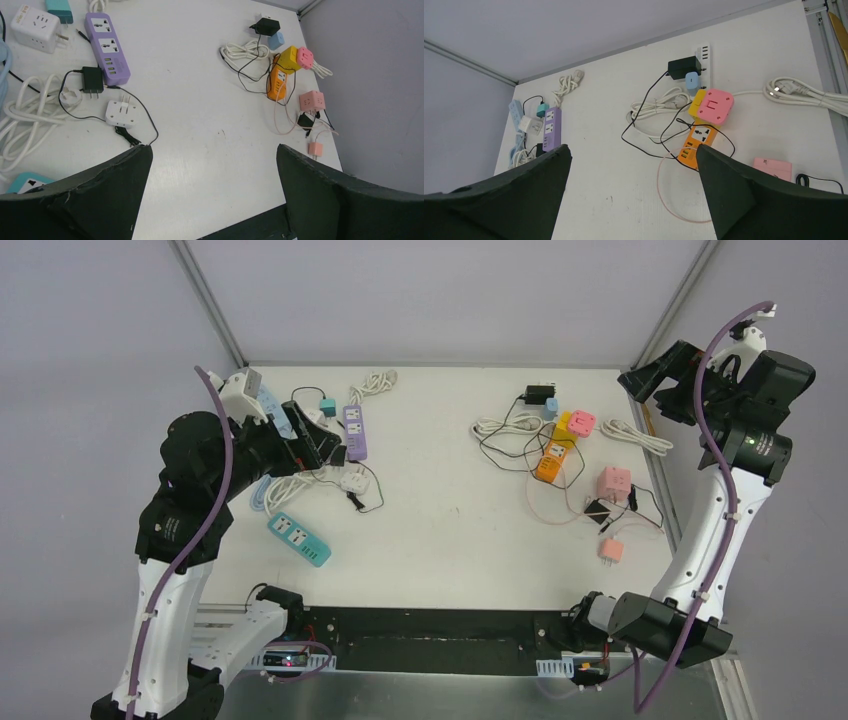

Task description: Pull the plug off the socket

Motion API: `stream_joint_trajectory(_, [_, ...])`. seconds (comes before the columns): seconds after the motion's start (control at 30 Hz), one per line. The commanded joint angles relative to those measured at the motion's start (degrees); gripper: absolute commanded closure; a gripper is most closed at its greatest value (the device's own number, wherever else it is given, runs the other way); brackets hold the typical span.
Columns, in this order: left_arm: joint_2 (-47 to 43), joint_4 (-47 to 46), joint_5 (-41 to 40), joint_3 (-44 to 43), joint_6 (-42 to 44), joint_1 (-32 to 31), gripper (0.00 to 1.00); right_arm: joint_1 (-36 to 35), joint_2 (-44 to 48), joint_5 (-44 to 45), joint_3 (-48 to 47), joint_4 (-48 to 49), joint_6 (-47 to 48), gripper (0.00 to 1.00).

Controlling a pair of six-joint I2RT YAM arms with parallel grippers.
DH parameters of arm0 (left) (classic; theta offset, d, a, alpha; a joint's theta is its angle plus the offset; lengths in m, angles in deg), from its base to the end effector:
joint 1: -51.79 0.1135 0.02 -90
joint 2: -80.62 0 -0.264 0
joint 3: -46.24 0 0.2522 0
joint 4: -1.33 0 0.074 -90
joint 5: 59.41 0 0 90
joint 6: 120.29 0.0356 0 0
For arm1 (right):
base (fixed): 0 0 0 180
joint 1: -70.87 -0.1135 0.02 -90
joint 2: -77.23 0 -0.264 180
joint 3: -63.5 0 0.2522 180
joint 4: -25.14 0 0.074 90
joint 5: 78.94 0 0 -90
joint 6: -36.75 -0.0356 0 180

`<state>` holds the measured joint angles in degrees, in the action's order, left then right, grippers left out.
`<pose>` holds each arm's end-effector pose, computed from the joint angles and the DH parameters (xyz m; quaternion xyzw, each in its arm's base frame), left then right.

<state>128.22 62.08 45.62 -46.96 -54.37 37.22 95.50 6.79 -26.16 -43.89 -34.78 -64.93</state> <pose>0.1168 -0.0399 0.4603 0.0139 0.7912 -0.2974 0.5342 0.2157 -0.0752 0.4739 0.0788 0.8057 0.2054 0.5500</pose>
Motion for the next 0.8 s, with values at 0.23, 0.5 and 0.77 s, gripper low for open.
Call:
stream_joint_trajectory(0.23, [-0.2, -2.8, 0.2, 0.1, -0.9, 0.1, 0.01, 0.3, 0.0, -0.9, -0.6, 2.7, 1.6, 0.00])
stream_joint_trajectory(0.5, [-0.3, -4.0, 1.4, 3.2, -1.8, 0.1, 0.01, -0.3, -4.7, -21.3, 4.1, 0.0, 13.3, 0.00])
stream_joint_trajectory(0.77, [1.0, -11.9, 7.2, 13.8, -9.0, 0.1, 0.01, -16.9, -12.3, 6.0, 2.6, -9.0, 24.3, 0.00])
